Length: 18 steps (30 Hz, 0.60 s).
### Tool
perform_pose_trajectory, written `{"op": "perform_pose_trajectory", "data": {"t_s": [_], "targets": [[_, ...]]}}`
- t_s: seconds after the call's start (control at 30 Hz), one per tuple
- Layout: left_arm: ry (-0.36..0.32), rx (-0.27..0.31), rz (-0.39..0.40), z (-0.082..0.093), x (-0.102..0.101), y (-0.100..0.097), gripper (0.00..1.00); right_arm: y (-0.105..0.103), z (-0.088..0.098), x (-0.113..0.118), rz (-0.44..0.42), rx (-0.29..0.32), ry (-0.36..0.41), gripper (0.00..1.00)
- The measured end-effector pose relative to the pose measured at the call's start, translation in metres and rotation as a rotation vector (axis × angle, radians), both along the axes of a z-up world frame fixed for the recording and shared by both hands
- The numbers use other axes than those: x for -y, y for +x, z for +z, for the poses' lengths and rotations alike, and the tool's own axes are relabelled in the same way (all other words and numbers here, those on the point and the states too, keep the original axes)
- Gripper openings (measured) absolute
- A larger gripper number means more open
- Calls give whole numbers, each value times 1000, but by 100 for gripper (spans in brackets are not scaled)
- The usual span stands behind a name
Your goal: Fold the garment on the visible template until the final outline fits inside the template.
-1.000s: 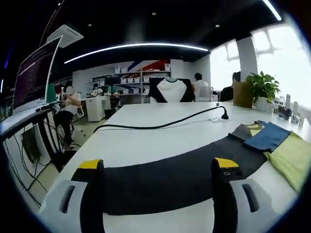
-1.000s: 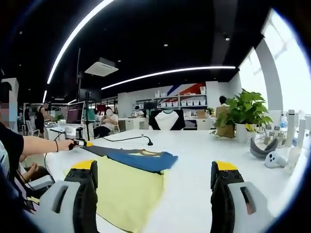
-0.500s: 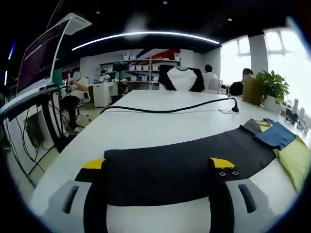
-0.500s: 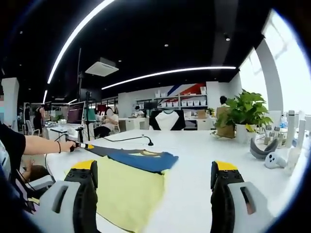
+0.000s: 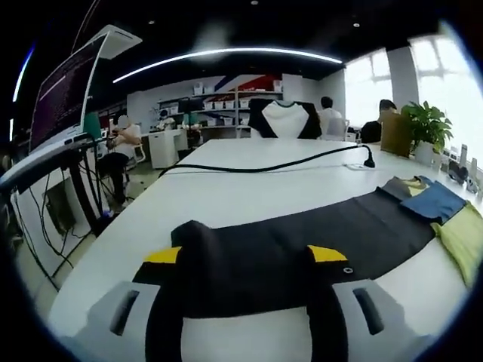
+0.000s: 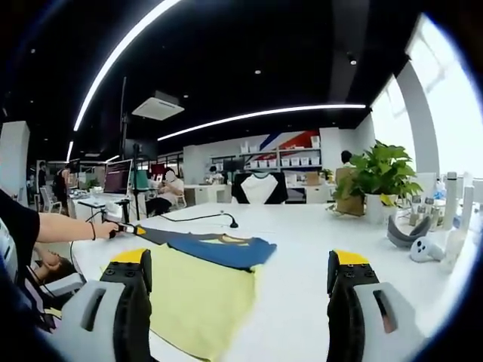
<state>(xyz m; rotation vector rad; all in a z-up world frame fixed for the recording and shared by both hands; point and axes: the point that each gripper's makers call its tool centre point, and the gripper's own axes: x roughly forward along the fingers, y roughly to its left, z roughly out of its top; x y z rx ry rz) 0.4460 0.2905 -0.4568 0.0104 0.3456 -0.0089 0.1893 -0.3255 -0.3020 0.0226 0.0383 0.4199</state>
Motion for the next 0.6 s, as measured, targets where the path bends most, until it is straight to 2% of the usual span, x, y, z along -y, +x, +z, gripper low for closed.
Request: {"op": "perform_pose_trajectory", "data": {"t_s": [0.17,0.27,0.4,0.43,0.6], "targets": [[4,2,20,1,6,0,48,-1,1,1,-2,2,1,100],[4,1,17,2,14,1,28,-1,2,2,-4,3,2,100],[-68,12,7,3,27,4,7,-1,3,3,-6,6,3,100],[-93,12,2,2,31,4,4,-1,3,3,-7,7,3,100],[-176,10,27,3,30,5,3,-3,6,5,-10,14,5,100]]}}
